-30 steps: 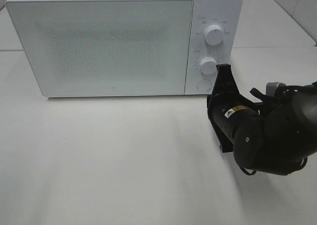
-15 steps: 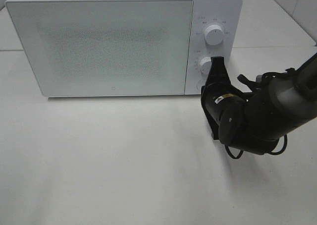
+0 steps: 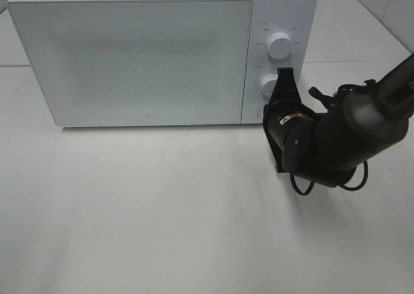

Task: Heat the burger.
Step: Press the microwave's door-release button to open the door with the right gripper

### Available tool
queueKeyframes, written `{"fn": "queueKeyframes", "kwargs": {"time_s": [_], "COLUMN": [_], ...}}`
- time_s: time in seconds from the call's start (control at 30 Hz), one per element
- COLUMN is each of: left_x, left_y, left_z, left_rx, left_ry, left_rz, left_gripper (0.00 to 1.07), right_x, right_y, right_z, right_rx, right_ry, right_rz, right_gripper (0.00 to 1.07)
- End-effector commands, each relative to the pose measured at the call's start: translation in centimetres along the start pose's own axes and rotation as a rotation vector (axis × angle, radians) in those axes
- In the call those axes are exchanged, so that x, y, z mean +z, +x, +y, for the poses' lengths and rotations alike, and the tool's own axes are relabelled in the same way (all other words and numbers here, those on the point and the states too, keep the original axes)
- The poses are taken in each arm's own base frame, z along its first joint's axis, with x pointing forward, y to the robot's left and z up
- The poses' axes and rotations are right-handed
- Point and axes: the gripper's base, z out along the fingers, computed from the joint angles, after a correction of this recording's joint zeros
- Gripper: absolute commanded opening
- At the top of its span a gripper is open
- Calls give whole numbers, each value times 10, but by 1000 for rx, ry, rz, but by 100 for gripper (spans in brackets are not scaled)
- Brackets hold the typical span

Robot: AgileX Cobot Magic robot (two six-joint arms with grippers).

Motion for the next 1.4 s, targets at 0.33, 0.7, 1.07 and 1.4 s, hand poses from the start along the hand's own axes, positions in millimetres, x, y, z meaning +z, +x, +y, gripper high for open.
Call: {"fn": "queueKeyframes", "kwargs": {"time_s": [0.33, 0.7, 1.07, 1.4], "left_x": [-2, -2, -2, -2], "left_y": [1, 1, 1, 1], "left_z": [0, 0, 0, 0], "left_rx": [-2, -2, -2, -2], "left_ry": [0, 0, 0, 0], "left_rz": [-23, -23, -23, -23], "left_gripper": [98, 98, 98, 98], "right_x": [12, 23, 27, 28], "right_y": [6, 0, 4, 9], "right_z": [-5, 2, 11, 22], "right_rx": [-17, -35, -16, 24], "right_ry": [26, -26, -59, -112], "right_rz": [15, -13, -11, 7], "right_gripper": [0, 0, 0, 0]}}
